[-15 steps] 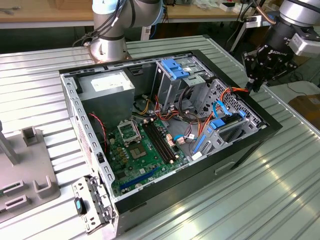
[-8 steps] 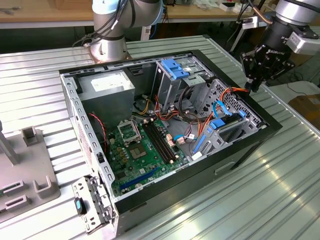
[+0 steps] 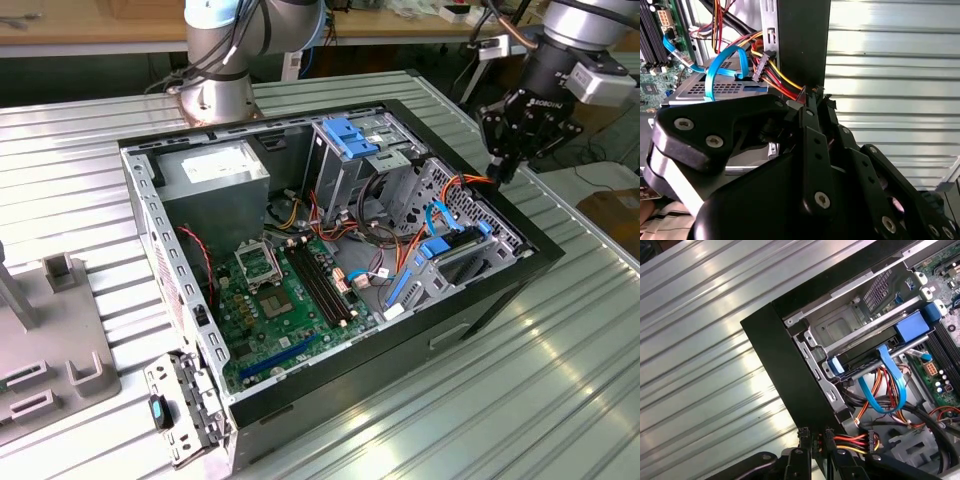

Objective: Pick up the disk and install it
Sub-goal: 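Insert the second disk wire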

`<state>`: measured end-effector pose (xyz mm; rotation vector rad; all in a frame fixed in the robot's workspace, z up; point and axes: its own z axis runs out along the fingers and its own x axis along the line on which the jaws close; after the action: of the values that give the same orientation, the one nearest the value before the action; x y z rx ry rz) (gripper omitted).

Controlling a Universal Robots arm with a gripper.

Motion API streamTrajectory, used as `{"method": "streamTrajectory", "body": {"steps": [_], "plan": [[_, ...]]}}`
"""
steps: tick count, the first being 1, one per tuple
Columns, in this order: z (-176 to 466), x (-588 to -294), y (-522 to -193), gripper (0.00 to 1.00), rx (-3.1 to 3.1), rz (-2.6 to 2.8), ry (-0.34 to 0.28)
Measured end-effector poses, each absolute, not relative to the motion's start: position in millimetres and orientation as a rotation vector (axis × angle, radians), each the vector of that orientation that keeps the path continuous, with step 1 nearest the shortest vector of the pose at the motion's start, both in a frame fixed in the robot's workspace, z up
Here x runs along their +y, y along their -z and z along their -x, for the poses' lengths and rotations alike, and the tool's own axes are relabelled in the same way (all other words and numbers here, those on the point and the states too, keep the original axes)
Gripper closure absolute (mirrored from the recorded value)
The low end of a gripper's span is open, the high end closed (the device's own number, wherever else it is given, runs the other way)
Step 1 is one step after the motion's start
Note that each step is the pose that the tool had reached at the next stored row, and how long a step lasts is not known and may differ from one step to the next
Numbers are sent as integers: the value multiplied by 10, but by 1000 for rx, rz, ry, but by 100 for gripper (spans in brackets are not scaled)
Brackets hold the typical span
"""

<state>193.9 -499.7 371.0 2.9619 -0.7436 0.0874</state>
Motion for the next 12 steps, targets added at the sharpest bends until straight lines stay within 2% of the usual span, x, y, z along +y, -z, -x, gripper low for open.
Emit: {"method": "streamTrajectory", "body": {"steps": [12], "plan": [[-1980,-4985,-3704,78,-738,-2951,-82]]}}
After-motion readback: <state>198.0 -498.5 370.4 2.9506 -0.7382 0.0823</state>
